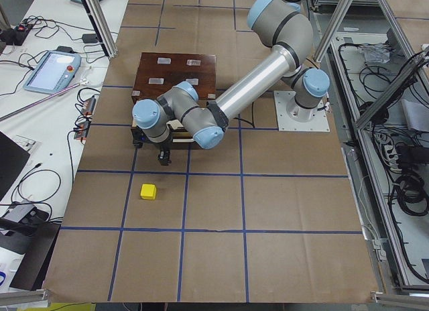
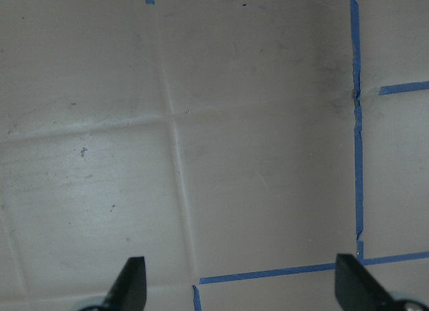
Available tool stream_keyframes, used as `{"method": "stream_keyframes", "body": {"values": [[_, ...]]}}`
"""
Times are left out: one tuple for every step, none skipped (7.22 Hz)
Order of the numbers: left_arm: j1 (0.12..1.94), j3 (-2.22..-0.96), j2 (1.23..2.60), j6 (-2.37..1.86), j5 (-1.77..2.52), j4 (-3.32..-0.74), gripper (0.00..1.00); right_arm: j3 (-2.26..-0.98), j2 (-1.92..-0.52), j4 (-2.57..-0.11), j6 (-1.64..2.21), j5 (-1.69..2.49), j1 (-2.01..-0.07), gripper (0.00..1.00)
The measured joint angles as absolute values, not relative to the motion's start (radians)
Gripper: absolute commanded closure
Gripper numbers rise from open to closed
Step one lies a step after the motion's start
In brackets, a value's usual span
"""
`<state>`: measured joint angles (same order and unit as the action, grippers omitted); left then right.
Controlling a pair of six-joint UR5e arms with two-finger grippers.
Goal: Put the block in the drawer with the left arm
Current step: 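Pull the drawer out of the box with the left gripper, then grasp the yellow cube on the table with the left gripper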
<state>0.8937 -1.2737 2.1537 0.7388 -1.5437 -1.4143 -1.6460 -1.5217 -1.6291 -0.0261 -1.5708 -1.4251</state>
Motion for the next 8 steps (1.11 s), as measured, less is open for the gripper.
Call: {"method": "stream_keyframes", "body": {"values": [[0.892, -1.272, 2.154, 0.745, -1.553, -1.414, 0.03, -1.646, -1.522, -1.629, -0.026, -1.571, -1.425, 0.00], [0.887, -1.270, 2.155, 0.750, -1.565, -1.414, 0.03, -1.646, -1.522, -1.629, -0.026, -1.571, -1.425, 0.00], [0.882, -1.268, 2.155, 0.754, -1.574, -1.414, 0.03, -1.646, -1.522, -1.629, -0.026, -1.571, -1.425, 0.00], [0.879, -1.264, 2.155, 0.757, -1.577, -1.414, 0.02, -1.645, -1.522, -1.629, -0.026, -1.571, -1.425, 0.00], [0.878, -1.257, 2.153, 0.759, -1.578, -1.414, 0.02, -1.646, -1.522, -1.629, -0.025, -1.571, -1.425, 0.00], [0.878, -1.239, 2.152, 0.760, -1.579, -1.415, 0.02, -1.646, -1.521, -1.629, -0.025, -1.571, -1.425, 0.00], [0.877, -1.212, 2.156, 0.761, -1.579, -1.415, 0.02, -1.646, -1.521, -1.629, -0.026, -1.571, -1.425, 0.00], [0.876, -1.175, 2.174, 0.762, -1.580, -1.415, 0.02, -1.646, -1.521, -1.629, -0.026, -1.571, -1.425, 0.00]]}}
